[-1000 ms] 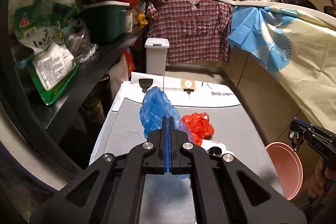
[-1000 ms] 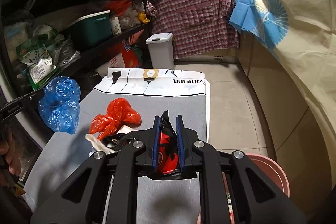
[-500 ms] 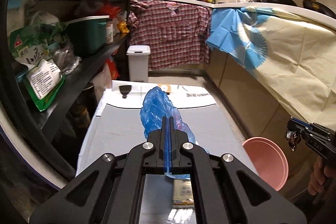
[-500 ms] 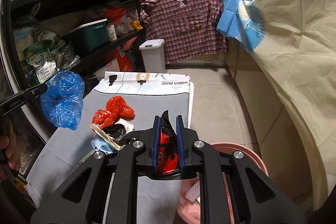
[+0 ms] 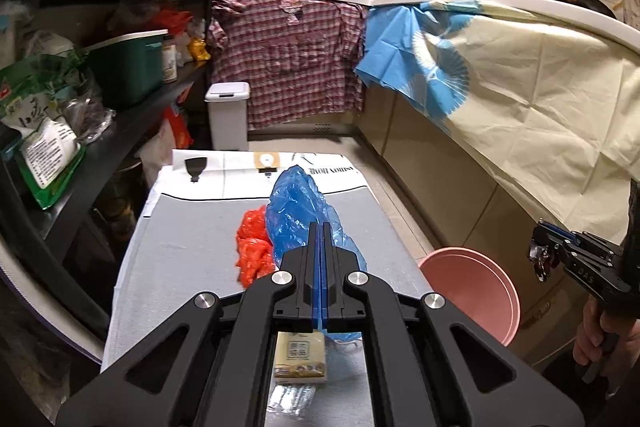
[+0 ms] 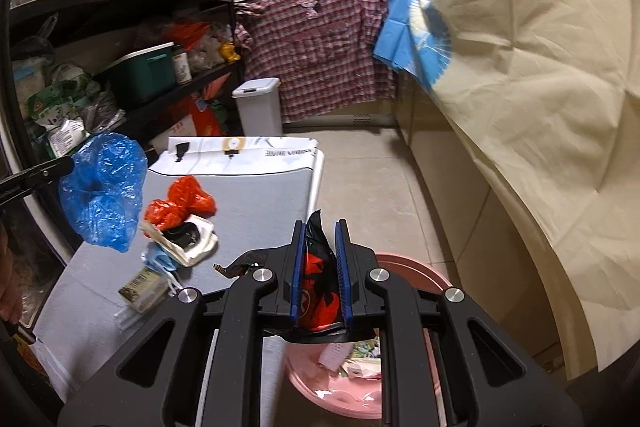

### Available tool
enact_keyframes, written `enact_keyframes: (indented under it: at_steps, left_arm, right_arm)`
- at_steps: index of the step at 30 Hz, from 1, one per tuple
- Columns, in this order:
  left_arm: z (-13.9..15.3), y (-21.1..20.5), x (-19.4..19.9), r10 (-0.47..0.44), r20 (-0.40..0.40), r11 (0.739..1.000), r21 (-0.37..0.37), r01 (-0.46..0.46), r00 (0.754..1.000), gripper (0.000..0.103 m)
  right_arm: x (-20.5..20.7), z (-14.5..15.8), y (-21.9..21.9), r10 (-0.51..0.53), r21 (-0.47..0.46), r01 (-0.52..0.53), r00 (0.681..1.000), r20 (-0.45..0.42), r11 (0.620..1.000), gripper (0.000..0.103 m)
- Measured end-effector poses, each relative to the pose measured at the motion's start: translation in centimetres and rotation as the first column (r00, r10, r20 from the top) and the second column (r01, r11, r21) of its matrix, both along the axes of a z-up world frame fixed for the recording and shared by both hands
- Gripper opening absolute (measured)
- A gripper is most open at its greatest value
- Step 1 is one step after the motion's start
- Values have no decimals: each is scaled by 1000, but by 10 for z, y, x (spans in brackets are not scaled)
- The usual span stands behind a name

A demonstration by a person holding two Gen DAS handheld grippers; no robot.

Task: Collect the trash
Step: 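Carry the blue bag with the left gripper while the right gripper carries the wrapper to the pink bin, then open the left gripper over the bin while the right gripper releases the wrapper there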

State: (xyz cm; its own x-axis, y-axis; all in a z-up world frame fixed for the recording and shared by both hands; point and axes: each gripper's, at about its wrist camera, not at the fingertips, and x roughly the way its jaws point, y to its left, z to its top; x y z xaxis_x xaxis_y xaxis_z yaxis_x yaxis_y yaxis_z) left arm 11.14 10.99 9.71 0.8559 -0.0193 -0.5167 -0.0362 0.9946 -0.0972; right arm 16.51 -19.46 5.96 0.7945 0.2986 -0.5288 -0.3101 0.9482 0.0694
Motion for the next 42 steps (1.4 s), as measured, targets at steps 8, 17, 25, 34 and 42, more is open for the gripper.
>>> enact_keyframes:
  at_steps: [8, 17, 25, 34, 42]
  left_arm:
    - [-8, -21, 6, -37, -18, 999, 3, 37, 999, 0]
    - [-16, -46, 17, -82, -32, 997, 11, 82, 996, 0]
    - [-30, -72, 32, -144, -53, 990, -10, 143, 988, 0]
    - [-46, -112, 48, -216, -74, 976, -25, 214, 974, 0]
    - [-64, -146, 60, -276, -103, 961, -16, 276, 956, 0]
  right_arm:
    - [10, -18, -20, -48, 0, 48, 998, -45, 999, 15]
    - [18, -28, -42, -87, 19, 89, 994, -72, 996, 15]
    - [25, -34, -61, -141, 19, 143, 986, -92, 990, 15]
    - [35, -42, -73, -174, 25, 178, 976, -128, 984, 15]
    - [47, -51, -79, -190, 15, 194, 969, -160, 981, 15]
